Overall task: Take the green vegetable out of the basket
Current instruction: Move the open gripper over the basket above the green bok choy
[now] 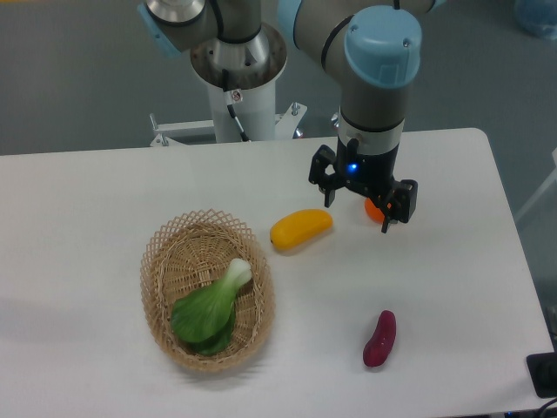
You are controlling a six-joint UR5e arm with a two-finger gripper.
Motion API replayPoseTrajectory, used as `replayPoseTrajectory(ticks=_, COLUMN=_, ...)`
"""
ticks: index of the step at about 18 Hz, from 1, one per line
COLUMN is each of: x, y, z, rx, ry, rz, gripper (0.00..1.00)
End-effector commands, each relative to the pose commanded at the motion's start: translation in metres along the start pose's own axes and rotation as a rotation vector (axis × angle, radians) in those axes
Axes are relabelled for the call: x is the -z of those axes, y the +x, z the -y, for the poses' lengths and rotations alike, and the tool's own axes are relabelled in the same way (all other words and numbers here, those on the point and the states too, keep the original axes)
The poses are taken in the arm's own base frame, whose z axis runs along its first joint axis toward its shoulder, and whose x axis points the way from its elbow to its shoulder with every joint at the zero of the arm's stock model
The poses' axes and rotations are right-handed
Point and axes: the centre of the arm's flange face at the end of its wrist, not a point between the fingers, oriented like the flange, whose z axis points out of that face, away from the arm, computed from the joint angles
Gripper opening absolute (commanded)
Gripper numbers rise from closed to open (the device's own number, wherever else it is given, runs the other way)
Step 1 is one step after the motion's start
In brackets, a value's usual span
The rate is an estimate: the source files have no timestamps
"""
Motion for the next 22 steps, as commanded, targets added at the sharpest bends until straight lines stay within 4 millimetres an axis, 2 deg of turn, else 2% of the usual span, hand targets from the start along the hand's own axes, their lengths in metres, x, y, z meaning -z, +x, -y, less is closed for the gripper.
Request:
replayPoseTrajectory(ticks=4, x=-0.004, y=0.003, z=0.001, rx=0.01, ry=0.004, rz=-0.013, gripper=1.0)
replayPoseTrajectory(ticks=8, x=0.0, y=0.021, z=0.017, rx=-0.01, ry=0.03, rz=-0.023, gripper=1.0)
replayPoseTrajectory(ticks=11, x=-0.001, y=0.03, z=0.02, rx=0.035, ry=0.033, rz=-0.032, gripper=1.0)
replayPoseTrajectory(ticks=16, x=-0.011, y=0.062, z=0.056, rx=0.08, ry=0.043, rz=-0.034, gripper=1.0)
replayPoseTrajectory(ticks=18, x=-0.022, y=0.084, z=0.08, rx=0.071, ry=0.051, rz=-0.035, gripper=1.0)
replayPoseTrajectory(ticks=22, x=-0.054, y=0.123, z=0.108, rx=0.065, ry=0.068, rz=-0.038, gripper=1.0)
